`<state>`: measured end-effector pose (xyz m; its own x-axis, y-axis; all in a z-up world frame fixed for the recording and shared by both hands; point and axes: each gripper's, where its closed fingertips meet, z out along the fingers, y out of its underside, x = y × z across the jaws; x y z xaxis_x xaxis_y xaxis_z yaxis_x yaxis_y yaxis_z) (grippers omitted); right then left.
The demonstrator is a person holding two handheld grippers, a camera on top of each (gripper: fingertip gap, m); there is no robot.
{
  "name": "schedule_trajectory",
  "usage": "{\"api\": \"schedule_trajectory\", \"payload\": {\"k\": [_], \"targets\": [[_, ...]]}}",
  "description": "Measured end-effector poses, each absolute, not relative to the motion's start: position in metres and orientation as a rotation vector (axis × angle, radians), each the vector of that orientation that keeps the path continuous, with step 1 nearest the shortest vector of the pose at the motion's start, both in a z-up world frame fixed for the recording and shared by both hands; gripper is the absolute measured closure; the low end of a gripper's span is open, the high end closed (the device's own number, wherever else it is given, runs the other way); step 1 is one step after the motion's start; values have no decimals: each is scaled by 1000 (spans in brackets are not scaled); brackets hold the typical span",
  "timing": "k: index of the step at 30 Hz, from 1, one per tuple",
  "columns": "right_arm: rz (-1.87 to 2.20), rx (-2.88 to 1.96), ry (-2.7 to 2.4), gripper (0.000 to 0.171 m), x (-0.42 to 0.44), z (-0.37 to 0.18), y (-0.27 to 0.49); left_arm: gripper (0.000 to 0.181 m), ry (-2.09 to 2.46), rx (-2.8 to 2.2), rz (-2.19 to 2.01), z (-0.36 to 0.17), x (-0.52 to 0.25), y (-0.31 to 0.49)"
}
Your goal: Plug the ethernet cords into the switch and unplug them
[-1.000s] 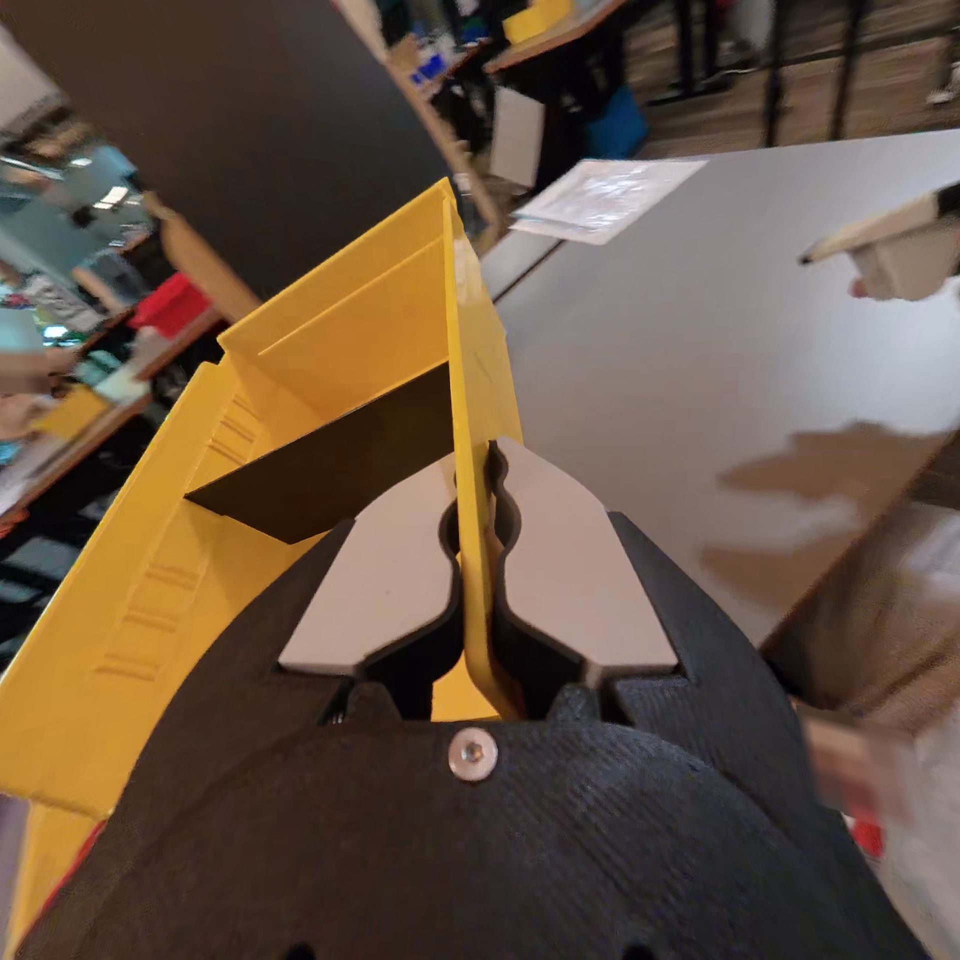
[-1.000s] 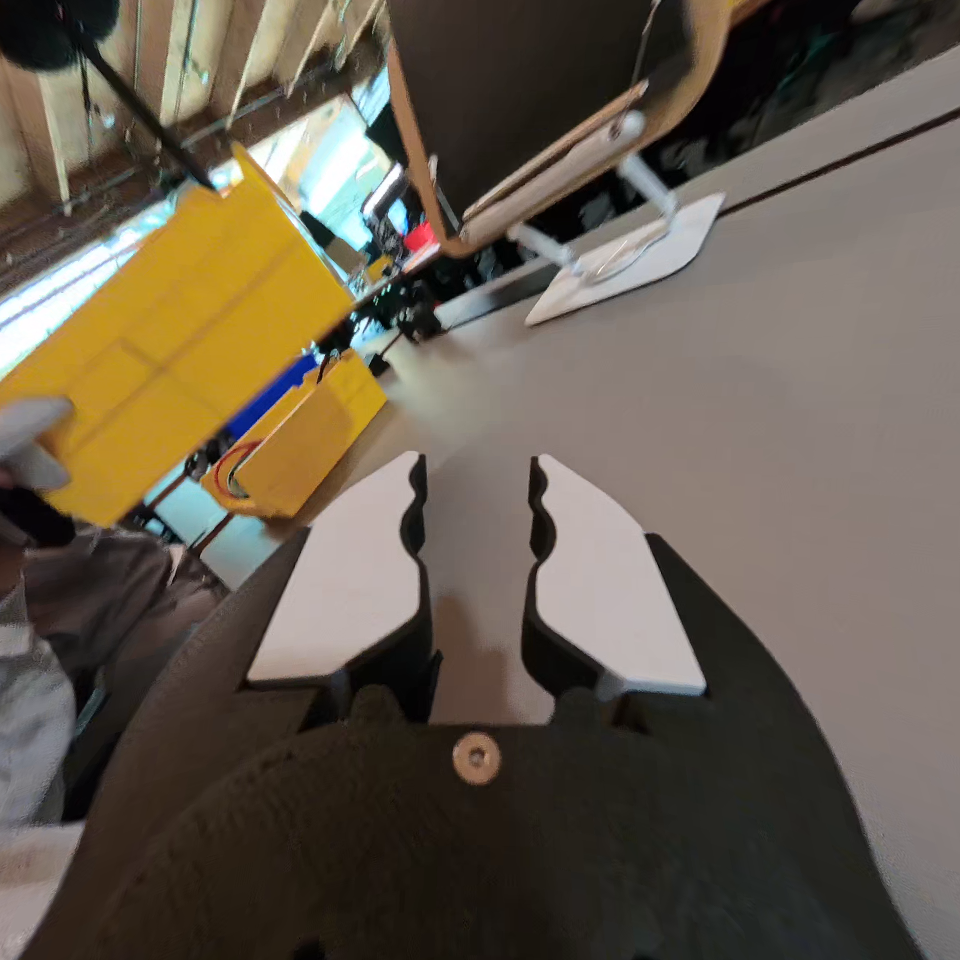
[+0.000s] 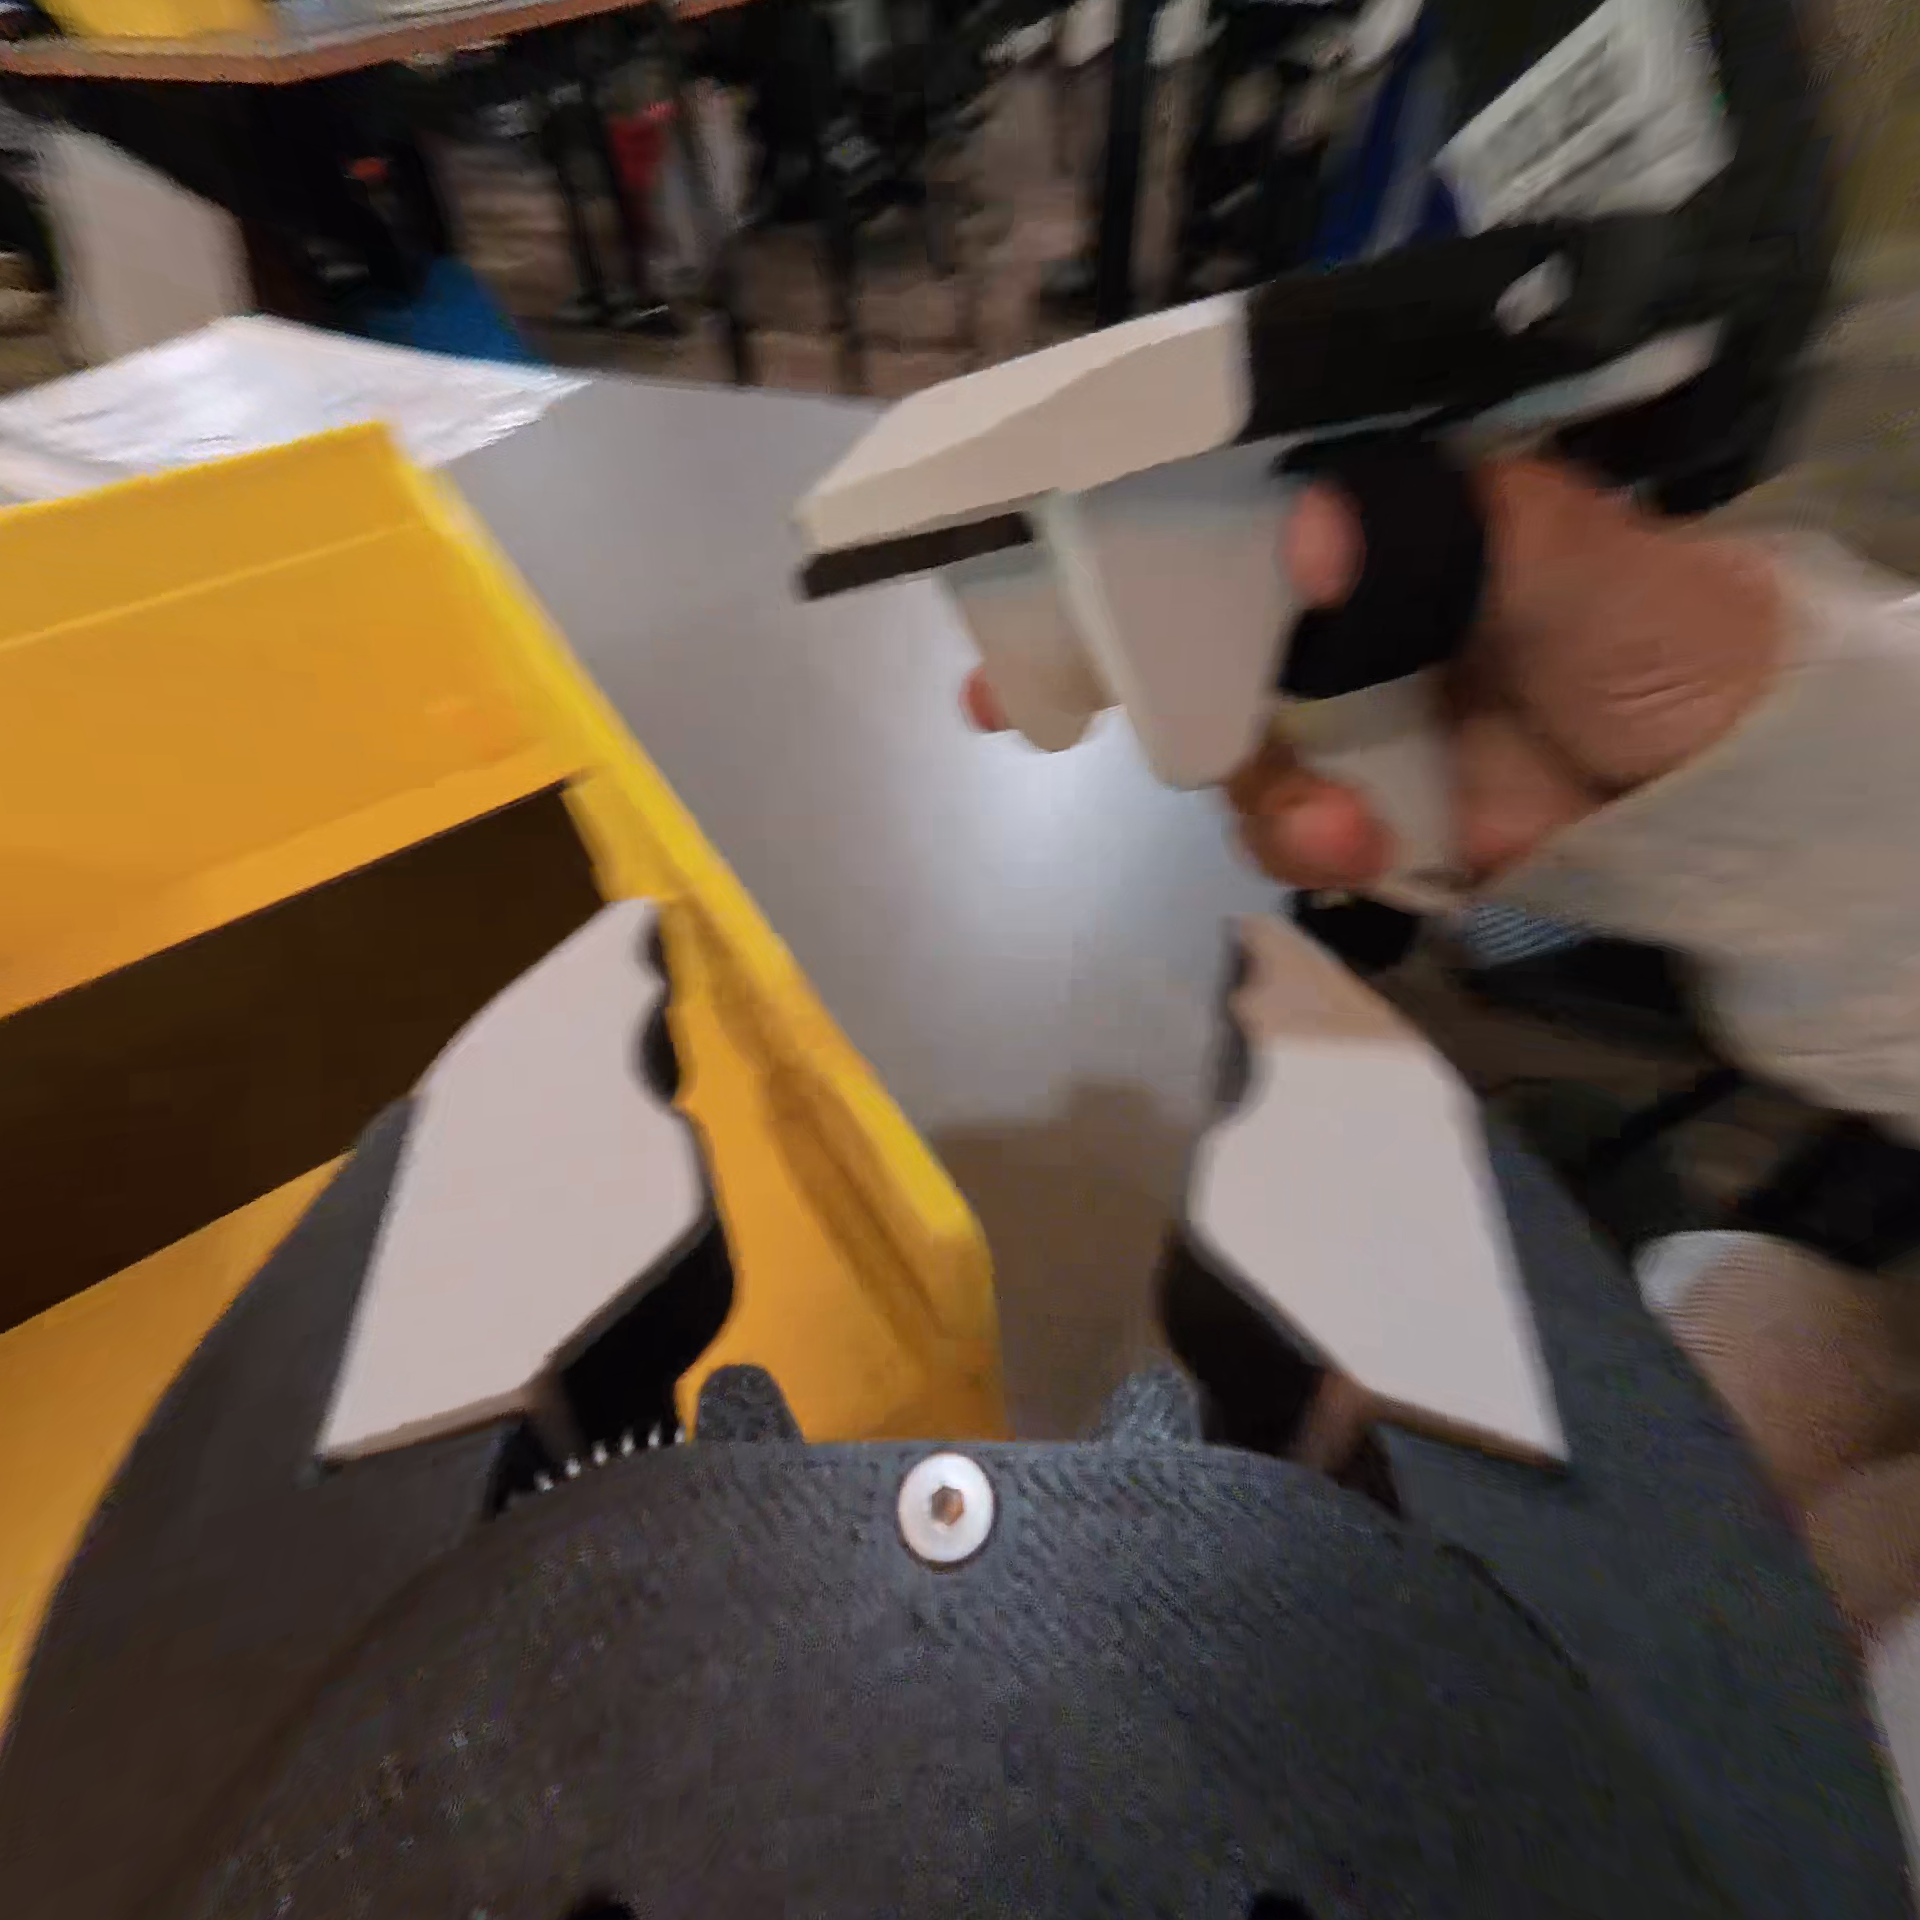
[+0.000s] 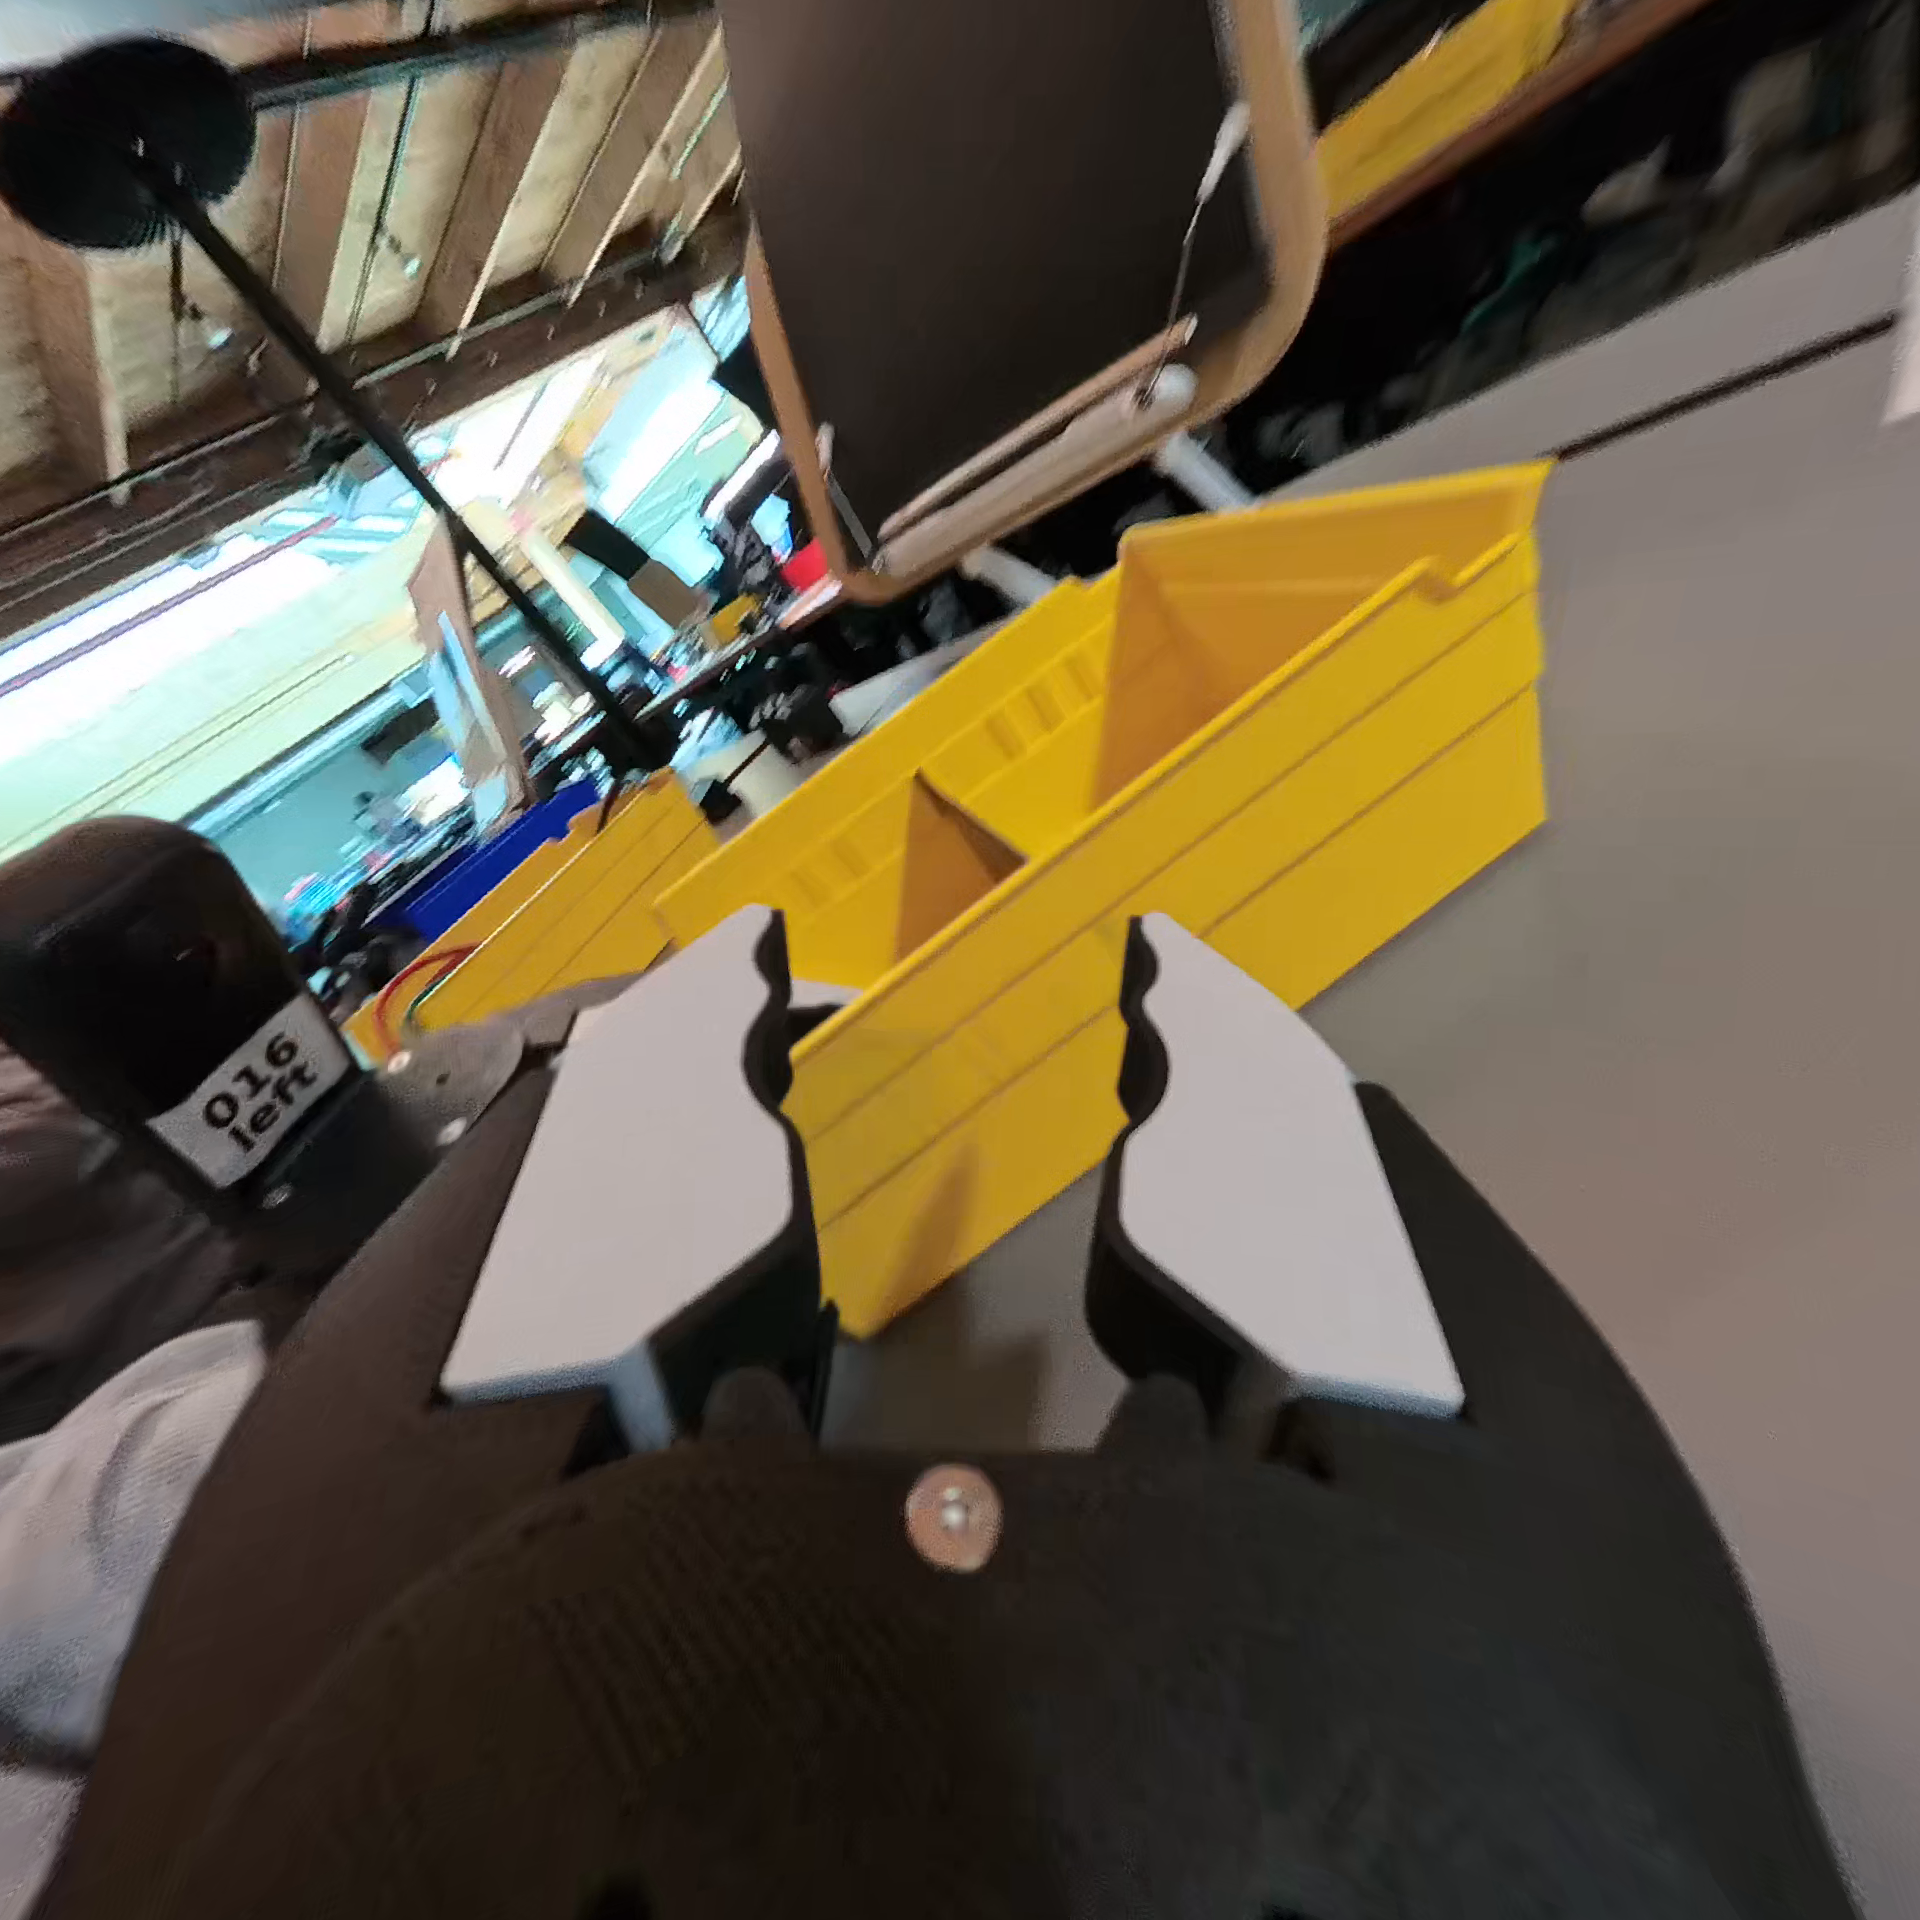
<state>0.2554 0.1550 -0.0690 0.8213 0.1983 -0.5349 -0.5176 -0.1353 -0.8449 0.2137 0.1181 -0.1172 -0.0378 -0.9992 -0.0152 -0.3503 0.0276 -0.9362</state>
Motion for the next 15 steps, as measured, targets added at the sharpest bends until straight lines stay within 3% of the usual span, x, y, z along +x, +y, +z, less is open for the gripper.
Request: {"api": "schedule_trajectory", "payload": {"k": [1, 2, 8, 12, 15], "targets": [[592, -1558, 273, 104, 263, -64, 153, 46, 1522, -1416, -1179, -112, 218, 100], [565, -1523, 279, 98, 268, -59, 151, 34, 1533, -1411, -1280, -107, 218, 86], [392, -1560, 57, 70, 231, -55, 150, 34, 1459, -1187, -1269, -79, 167, 74], [397, -1624, 72, 44, 183, -67, 156, 37, 1181, -1093, -1062, -59, 102, 126], [407, -1738, 115, 31, 153, -93, 167, 42, 993, -1203, -1130, -41, 68, 162]]}}
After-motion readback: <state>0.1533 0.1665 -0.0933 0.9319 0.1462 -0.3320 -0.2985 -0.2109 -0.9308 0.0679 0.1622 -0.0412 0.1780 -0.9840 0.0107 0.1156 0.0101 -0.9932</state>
